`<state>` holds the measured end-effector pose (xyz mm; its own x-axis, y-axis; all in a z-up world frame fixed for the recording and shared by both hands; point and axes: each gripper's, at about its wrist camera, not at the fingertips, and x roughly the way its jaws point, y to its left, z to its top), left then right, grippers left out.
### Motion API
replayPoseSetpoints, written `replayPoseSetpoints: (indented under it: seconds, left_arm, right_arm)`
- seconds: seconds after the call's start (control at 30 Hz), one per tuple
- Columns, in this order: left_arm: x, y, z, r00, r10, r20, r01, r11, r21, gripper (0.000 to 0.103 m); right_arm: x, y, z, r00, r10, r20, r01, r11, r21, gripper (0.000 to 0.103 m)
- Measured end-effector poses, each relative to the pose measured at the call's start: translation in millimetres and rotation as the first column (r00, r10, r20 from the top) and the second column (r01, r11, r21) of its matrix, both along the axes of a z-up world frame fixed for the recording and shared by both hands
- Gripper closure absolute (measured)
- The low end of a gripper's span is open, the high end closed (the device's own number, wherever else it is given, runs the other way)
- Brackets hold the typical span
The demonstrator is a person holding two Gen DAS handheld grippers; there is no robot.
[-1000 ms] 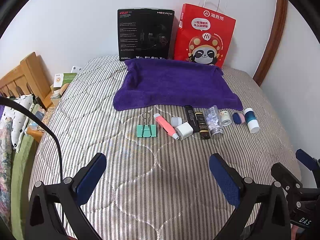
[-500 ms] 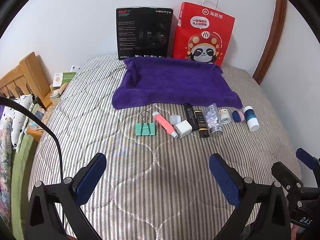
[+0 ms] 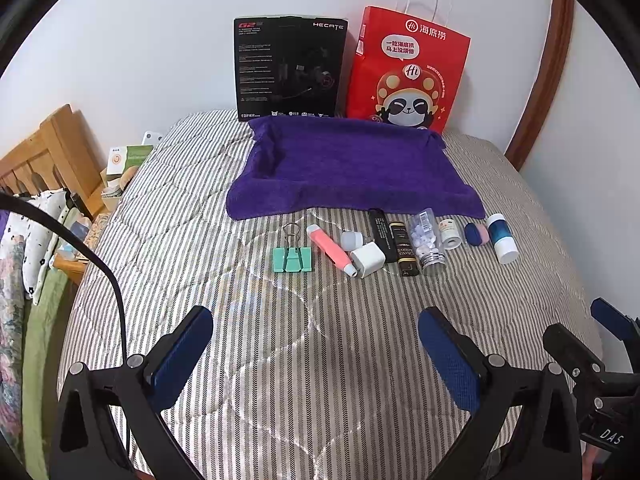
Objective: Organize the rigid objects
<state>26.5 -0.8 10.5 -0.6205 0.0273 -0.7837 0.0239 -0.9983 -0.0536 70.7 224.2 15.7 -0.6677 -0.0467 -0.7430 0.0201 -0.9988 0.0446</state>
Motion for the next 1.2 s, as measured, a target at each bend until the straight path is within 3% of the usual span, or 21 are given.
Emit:
replayPoseSetpoints:
  seconds: [0.33,0.53,0.8,0.97,1.2]
  left_arm:
    - [-1,-8,8,0.999,0.019,-0.030,-0.019,1.000,0.004,0.000]
    - [-11,-16,-3,0.999,0.032,-0.017,-0.032,0.999,-0.005,0.000]
    - [-53,-27,-53,0.997,0.063,0.039,-0.062,0.998,-0.022,0.000]
    - [-77,-28,-83,0.994,0.077,0.071,-0.073,0.995,-0.070,0.000]
    - [-100,-23,-107,0.994,0.068,0.086,-0.062,0.996,-0.071,0.002]
  right_arm:
    - [0,5,-1,1.000,-0.001,0.001,0.001,1.000,-0.011,0.000]
    - [-5,14,-4,1.000,-0.012,0.008,0.012,1.000,-0.011,0.000]
    - [-23,34,-19,1.000,-0.021,0.019,0.022,1.000,-0.014,0.000]
    - [-39,51,-41,0.998,-0.038,0.045,0.038,0.999,-0.005,0.000]
    - [-71,80,-82,0.995,-0.047,0.093,0.047,0.999,0.000,0.005]
